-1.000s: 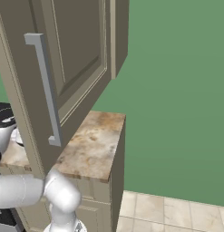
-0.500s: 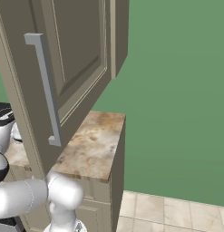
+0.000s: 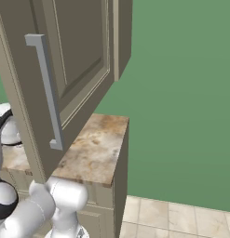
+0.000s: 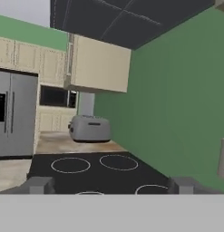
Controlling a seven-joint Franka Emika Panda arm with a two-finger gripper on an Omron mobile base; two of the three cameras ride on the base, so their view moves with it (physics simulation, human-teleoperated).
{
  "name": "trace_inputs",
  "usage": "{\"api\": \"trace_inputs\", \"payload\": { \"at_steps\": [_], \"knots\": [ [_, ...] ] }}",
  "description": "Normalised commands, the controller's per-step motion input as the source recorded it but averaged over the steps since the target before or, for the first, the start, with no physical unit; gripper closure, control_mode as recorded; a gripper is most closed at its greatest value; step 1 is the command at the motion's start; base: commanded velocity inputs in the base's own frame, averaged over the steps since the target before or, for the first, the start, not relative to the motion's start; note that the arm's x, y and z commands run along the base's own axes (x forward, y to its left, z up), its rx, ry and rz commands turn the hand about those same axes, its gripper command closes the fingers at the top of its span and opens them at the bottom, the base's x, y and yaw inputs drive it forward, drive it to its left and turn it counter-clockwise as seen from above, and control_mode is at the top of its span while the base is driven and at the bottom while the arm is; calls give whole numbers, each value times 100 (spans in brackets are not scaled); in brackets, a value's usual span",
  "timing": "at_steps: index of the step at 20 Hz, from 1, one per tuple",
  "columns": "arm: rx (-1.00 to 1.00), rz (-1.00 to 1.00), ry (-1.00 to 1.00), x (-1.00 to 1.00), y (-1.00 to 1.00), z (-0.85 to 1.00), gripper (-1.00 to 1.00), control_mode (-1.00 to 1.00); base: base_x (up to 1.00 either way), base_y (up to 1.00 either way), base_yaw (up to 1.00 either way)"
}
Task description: Collect the paprika, mayonnaise, and shaker from the cabinet and place them next to the stove.
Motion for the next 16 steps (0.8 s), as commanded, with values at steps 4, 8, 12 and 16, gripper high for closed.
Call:
{"api": "trace_inputs", "payload": {
  "at_steps": [4,8,12,16],
  "knots": [
    [0,-17,0,-49,11,78,-100,-100,0,0,0],
    [0,-18,0,-49,6,79,-100,-100,0,0,0],
    [0,-18,4,-55,1,81,-100,-100,0,0,0],
    [0,-18,13,-50,0,79,-100,-100,0,0,0]
  ]
}}
